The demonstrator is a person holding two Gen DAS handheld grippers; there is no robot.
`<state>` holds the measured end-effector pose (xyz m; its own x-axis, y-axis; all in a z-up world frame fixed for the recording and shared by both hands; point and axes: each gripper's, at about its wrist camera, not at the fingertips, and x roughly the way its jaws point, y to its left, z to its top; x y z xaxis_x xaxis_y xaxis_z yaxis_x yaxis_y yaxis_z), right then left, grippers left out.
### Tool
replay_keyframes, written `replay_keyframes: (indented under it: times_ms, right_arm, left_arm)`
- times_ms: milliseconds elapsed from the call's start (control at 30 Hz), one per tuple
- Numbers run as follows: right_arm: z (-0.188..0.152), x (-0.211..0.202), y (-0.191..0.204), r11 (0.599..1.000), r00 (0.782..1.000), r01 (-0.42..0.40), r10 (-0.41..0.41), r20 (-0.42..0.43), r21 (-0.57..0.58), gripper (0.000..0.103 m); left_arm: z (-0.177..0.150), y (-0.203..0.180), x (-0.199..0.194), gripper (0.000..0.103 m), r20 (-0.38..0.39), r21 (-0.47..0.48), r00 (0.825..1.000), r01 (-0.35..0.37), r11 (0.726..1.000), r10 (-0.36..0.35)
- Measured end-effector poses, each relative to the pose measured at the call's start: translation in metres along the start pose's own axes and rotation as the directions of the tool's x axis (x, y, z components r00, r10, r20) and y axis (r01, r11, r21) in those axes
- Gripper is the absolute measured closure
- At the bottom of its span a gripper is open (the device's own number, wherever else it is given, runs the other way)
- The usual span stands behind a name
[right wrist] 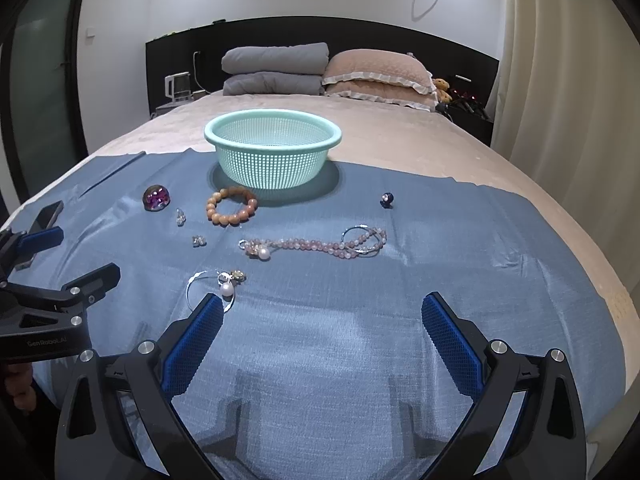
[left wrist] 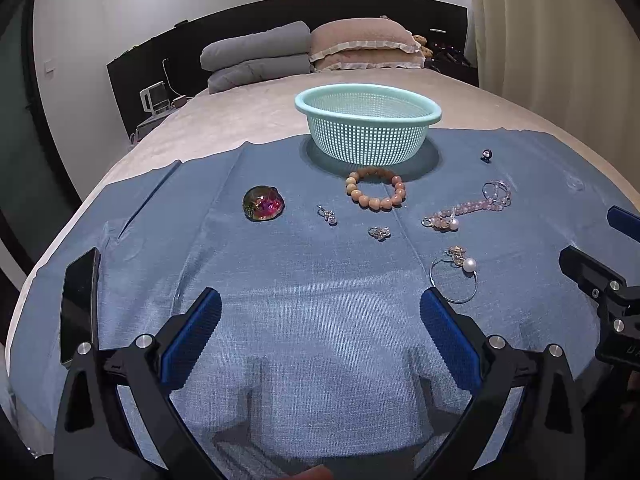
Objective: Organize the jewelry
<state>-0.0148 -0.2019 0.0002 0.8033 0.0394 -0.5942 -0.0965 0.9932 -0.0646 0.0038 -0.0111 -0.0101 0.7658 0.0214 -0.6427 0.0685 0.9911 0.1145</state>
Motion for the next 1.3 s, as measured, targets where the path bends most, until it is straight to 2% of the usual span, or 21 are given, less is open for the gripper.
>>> replay_keyframes:
  times_ms: [533,667,800,1000,1133,1300]
  right_arm:
    - [0.000,0.008,-0.002,1.000,1.000,0.002,-0.002,-0.015,-0.006,0.007]
    - [0.001,0.020,-0.005,1.000,0.999,-0.022,0.022,-0.048,0.003,0.007]
    - [0.004,0.032,-0.008,0.998,0.996,-0.056,0.056,-0.075,0.006,0.007]
    - [0.003,0.051,0.000,0.991,0.986,-0.126,0.121,-0.111,-0.047,0.007]
    - [0.009,0.064,0.000,0.989,0.988,-0.105,0.092,-0.123,-0.108,0.008]
    - [0.026,0.085,-0.025,0.992,0.985,-0.110,0.101,-0.137,-0.061,0.008]
  left_arm:
    - [0.004,0.007,0.007,0.006,-0.027,-0.021,1.000,0.006,1.000,-0.006]
    - [0.008,0.010,0.013,0.006,-0.044,-0.033,0.999,0.019,0.999,-0.020]
    - [0.014,0.012,0.024,0.006,-0.067,-0.032,0.996,0.052,0.998,-0.055]
    - [0.017,0.006,0.043,0.006,-0.091,0.016,0.994,0.058,0.998,-0.056]
    - [0.020,0.007,0.060,0.006,-0.125,0.033,0.990,0.073,0.997,-0.068]
    - [0.033,0.010,0.082,0.006,-0.154,0.038,0.982,0.114,0.993,-0.107]
